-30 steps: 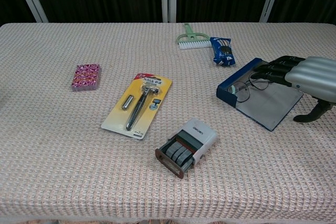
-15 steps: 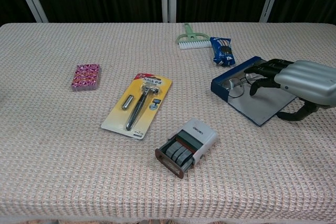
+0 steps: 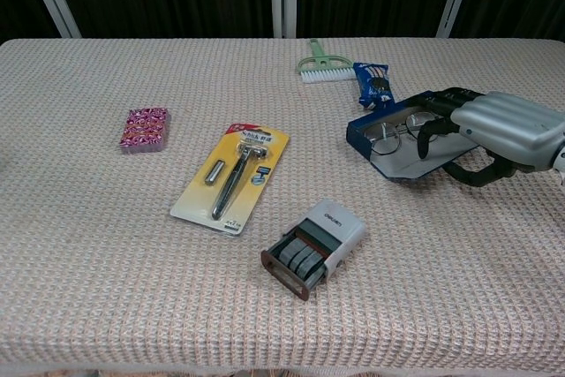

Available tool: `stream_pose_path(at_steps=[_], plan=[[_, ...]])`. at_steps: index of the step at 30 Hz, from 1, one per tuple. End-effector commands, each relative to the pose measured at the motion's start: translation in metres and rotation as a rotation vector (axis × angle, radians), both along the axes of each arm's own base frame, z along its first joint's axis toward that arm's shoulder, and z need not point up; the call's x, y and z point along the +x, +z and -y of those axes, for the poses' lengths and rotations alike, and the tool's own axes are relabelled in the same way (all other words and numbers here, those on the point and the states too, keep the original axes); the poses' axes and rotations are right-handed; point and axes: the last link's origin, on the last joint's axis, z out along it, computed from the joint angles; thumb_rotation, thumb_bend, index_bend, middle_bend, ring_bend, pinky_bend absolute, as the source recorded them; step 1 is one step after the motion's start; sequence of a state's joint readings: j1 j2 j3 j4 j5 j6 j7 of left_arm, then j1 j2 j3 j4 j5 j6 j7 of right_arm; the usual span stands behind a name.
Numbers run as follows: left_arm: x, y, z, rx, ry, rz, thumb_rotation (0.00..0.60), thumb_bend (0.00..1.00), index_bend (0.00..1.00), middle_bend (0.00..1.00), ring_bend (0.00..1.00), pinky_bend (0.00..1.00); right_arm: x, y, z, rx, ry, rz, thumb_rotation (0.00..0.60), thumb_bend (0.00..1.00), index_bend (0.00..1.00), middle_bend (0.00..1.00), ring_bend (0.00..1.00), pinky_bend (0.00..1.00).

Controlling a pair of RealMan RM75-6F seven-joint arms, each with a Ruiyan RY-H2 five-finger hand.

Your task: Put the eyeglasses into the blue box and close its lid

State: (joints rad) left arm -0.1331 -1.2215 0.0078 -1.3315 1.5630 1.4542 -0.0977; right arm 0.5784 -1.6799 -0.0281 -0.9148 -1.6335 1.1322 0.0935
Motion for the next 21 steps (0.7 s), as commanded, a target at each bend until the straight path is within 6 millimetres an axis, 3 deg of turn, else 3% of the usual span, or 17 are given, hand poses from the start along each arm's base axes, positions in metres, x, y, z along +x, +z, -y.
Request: stream_pose_path(at_steps=[1,7,11,15,21], plan=[[0.000,-0.001,0.000,-0.002,0.001,0.000,0.482,0.00,0.10,0.09,0.07,0.19,0.002,-0.002,0.003,-0.004,-0.007,0.006,0.600,0.44,0.49,0.00,0.00,0.00],[-0.001,-0.002,0.000,-0.005,0.006,0.001,0.480,0.00,0.10,0.09,0.07,0.19,0.002,-0.004,0.004,-0.017,0.001,-0.005,0.600,0.44,0.75,0.00,0.00,0.00],[-0.001,-0.002,0.000,-0.004,0.005,0.002,0.482,0.00,0.10,0.09,0.07,0.19,-0.004,0.005,0.000,-0.045,0.007,-0.019,0.600,0.44,0.89,0.00,0.00,0.00],[-0.002,-0.001,0.001,0.001,0.006,0.002,0.482,0.00,0.10,0.09,0.07,0.19,-0.017,0.030,-0.015,-0.084,0.015,-0.023,0.600,0.44,0.98,0.01,0.00,0.00],[-0.006,-0.002,0.001,-0.001,0.017,0.008,0.479,0.00,0.10,0.09,0.07,0.19,-0.040,0.080,-0.050,-0.120,-0.005,-0.048,0.600,0.44,1.00,0.01,0.00,0.00]])
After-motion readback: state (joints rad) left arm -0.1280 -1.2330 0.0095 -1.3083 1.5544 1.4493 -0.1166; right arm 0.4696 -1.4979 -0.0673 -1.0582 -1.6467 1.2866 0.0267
